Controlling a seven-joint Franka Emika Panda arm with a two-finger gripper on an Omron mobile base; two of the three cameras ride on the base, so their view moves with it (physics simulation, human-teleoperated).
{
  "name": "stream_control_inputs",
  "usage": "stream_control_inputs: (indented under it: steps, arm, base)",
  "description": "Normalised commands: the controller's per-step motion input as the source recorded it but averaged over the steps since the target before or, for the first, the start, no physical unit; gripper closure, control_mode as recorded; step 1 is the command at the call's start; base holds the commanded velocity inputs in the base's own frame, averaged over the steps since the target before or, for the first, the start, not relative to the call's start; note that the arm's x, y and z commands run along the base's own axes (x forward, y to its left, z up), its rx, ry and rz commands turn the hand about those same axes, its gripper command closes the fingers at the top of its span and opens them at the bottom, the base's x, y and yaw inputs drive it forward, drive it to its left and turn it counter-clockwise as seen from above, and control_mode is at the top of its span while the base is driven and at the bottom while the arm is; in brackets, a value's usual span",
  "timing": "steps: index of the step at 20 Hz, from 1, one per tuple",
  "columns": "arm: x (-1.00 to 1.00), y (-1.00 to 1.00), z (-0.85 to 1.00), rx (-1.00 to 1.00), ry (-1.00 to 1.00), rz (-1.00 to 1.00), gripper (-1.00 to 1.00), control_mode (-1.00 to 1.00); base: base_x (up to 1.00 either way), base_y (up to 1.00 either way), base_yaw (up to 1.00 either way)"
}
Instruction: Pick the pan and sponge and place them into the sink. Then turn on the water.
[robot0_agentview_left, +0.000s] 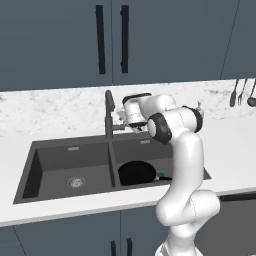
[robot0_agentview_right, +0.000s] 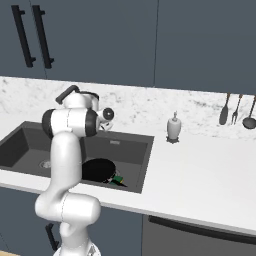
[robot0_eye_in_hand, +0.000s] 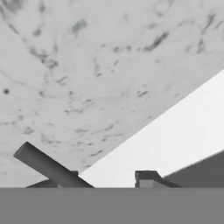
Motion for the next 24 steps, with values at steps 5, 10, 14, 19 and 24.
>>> stream_control_inputs:
  steps: [5,10,14,19,24]
  arm:
    - [0.00,-0.20,-0.21,0.26,0.29,-0.05,1.00,-1.00]
    - [-0.12,-0.05,-0.23,0.21,0.28,-0.10,1.00,-1.00]
    - [-0.20,0.00,-0.30,0.12,0.21,-0.13,1.00,-1.00]
    - [-0.11,0.00,-0.28,0.02,0.07,-0.11,1.00,-1.00]
    - [0.00,-0.03,0.00,0.00,0.00,-0.01,1.00,-1.00]
  base:
    - [0.00,0.00,0.00]
    - [0.00,0.00,0.00]
    - [0.00,0.00,0.00]
    - [0.00,0.00,0.00]
    - [0.00,0.00,0.00]
